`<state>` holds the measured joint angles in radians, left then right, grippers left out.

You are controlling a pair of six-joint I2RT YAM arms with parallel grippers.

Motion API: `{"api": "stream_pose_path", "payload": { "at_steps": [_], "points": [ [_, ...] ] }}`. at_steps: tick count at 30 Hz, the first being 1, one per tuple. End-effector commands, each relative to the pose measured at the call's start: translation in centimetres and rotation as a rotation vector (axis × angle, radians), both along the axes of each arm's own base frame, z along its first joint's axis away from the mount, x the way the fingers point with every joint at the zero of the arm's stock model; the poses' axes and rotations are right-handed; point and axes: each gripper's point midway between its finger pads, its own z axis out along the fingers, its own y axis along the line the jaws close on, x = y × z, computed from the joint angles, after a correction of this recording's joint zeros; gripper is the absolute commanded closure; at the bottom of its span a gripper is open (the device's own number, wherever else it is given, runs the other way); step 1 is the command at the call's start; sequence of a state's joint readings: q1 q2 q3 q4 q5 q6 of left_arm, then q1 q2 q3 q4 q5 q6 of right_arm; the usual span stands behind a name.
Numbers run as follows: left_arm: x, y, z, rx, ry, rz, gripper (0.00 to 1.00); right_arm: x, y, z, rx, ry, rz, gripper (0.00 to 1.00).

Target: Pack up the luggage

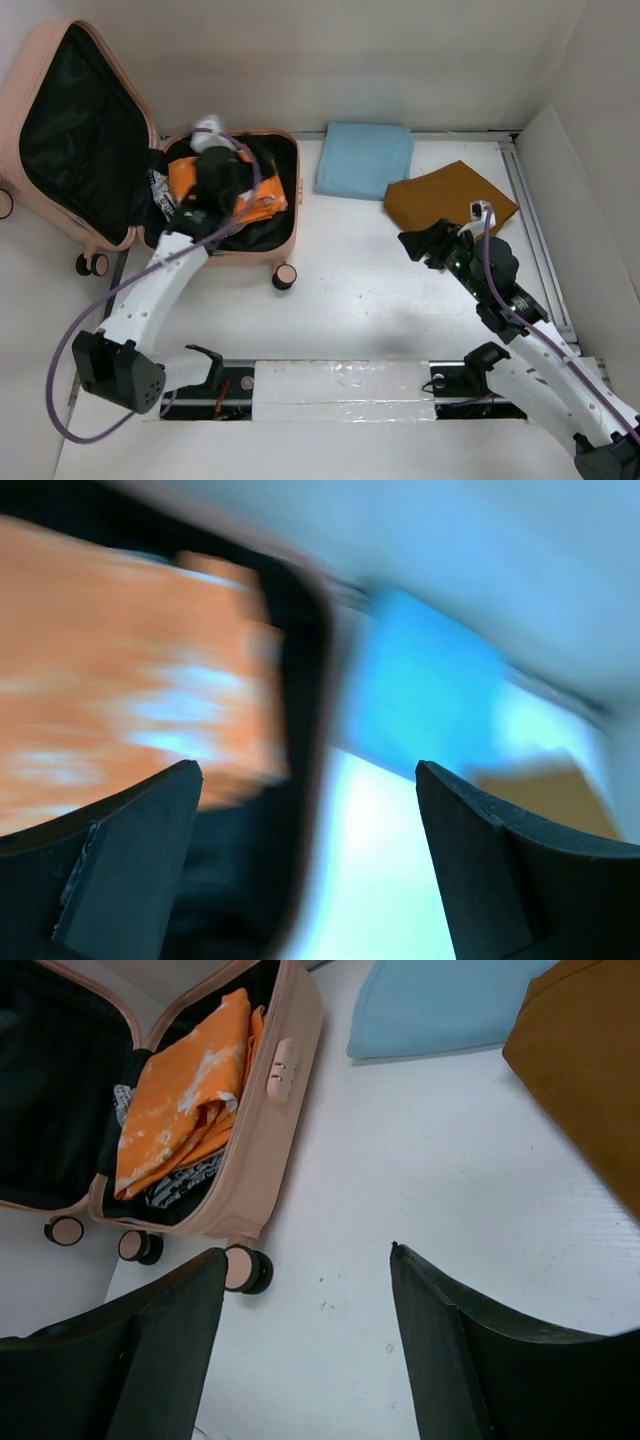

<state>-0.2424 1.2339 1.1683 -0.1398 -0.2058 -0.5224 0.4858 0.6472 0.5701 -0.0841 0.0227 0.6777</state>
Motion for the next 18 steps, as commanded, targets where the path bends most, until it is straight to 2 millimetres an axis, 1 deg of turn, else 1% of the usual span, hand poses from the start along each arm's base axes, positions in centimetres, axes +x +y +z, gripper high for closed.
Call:
{"api": "stream_pose_path", "payload": {
  "at_steps": [1,2,3,4,5,6,7,8,9,10,11,12,13,14,15,16,17,18],
  "points": [
    [-1.6,-10.8,-2.7,0.003,0.035,-0.156,0.16,0.1,-0.9,6.2,0.062,-0.117,-0.051,0.28],
    [-2.1,-13.7,-3.1,-0.006,0.041,-0.198,0.16,-0.2,-1.3,7.2,0.052,-0.130,-0.062,0.28],
    [-3.5,-18.8,-6.1,-0.004,0.099,-0.263,0.16,-0.1,-2.1,8.7,0.049,-0.153,-0.103,0.28],
    [-4.4,-23.1,-8.5,-0.008,0.145,-0.291,0.17,-0.6,-3.0,11.5,0.074,-0.197,-0.135,0.27],
    [-4.1,-23.5,-7.0,-0.026,0.124,-0.293,0.18,-0.8,-3.2,12.8,0.077,-0.224,-0.135,0.27],
    [-4.4,-25.4,-8.0,-0.035,0.147,-0.294,0.18,-0.8,-3.7,13.6,0.080,-0.232,-0.163,0.27],
    [-5.0,-28.5,-11.9,-0.004,0.219,-0.319,0.18,-1.1,-4.1,15.0,0.094,-0.254,-0.173,0.27],
    [-5.4,-30.1,-13.5,0.014,0.267,-0.337,0.18,-1.5,-4.3,15.6,0.104,-0.270,-0.173,0.27],
    [-4.7,-32.8,-11.7,-0.032,0.246,-0.357,0.18,-1.5,-4.3,15.6,0.104,-0.270,-0.173,0.27],
    [-5.1,-35.2,-15.4,0.003,0.308,-0.400,0.18,-1.6,-4.0,15.4,0.100,-0.262,-0.156,0.27],
    [-4.6,-36.4,-15.8,-0.003,0.312,-0.412,0.18,-1.7,-3.8,15.4,0.100,-0.262,-0.146,0.27],
    [-4.3,-38.6,-14.7,-0.050,0.287,-0.436,0.18,-1.8,-3.7,15.4,0.100,-0.262,-0.133,0.27],
    [-4.6,-40.1,-15.4,-0.075,0.309,-0.486,0.18,-1.7,-3.4,14.8,0.094,-0.251,-0.122,0.27],
    [-4.3,-41.0,-17.8,-0.076,0.337,-0.489,0.18,-1.6,-3.1,14.2,0.095,-0.236,-0.113,0.27],
    [-3.9,-41.6,-18.1,-0.090,0.332,-0.486,0.18,-1.6,-3.1,14.1,0.095,-0.235,-0.113,0.27],
    [-3.6,-42.5,-17.9,-0.104,0.327,-0.498,0.19,-1.7,-3.2,13.8,0.093,-0.233,-0.113,0.27],
    [-3.4,-42.8,-19.8,-0.087,0.346,-0.494,0.20,-1.8,-3.0,13.8,0.094,-0.233,-0.102,0.27],
    [-3.1,-43.0,-20.4,-0.088,0.346,-0.479,0.20,-1.9,-3.0,13.4,0.101,-0.225,-0.102,0.27]
  ]
}}
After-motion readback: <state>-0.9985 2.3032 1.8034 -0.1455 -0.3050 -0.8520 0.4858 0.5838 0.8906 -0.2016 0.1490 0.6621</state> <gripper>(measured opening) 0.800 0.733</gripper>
